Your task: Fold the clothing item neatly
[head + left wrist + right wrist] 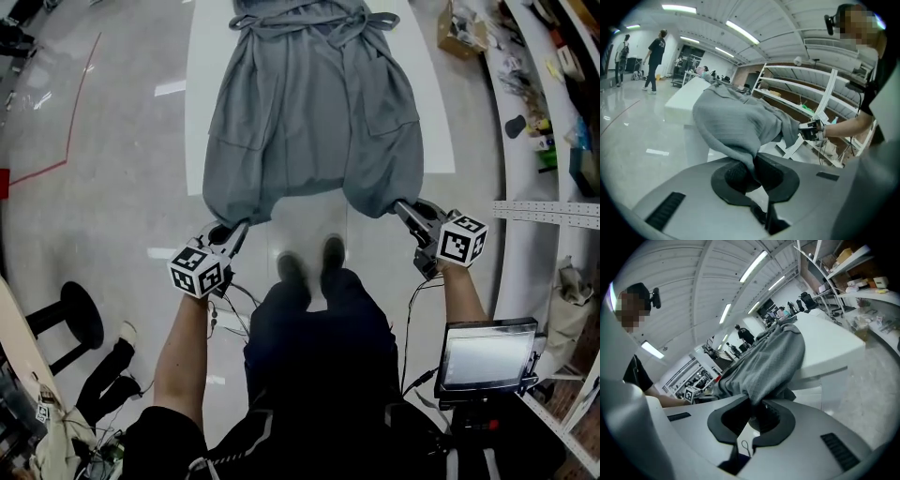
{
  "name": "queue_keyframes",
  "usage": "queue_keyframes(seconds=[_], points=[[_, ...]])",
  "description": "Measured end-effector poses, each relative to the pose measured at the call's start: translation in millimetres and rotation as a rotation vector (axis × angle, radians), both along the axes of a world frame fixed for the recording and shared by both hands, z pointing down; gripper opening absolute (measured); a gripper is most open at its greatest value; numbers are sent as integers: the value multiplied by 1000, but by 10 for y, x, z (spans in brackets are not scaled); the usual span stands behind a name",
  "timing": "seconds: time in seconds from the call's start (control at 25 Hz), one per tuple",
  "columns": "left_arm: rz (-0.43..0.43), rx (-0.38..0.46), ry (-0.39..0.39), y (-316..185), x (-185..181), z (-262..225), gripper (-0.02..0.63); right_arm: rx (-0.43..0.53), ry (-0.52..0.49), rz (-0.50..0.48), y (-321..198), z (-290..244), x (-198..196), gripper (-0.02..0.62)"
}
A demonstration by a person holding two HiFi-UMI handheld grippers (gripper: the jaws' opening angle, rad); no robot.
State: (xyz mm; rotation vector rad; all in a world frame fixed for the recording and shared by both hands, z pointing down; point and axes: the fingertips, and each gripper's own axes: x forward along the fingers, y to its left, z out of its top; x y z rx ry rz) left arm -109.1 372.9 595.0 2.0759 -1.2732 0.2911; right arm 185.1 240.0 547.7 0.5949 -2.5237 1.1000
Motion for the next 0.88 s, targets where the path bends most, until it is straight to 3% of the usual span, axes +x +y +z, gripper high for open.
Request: queue_keyframes(seconds=[0.24, 0.56, 0.88], points=[[35, 36, 40, 48, 241, -806, 18, 32, 3, -12, -33, -668, -6, 20], [68, 84, 40, -444, 487, -1950, 17, 99, -47, -24, -452, -1601, -191, 20], [28, 77, 117, -1529, 594, -3180, 17, 112, -212, -87, -1533, -2575, -476, 20]])
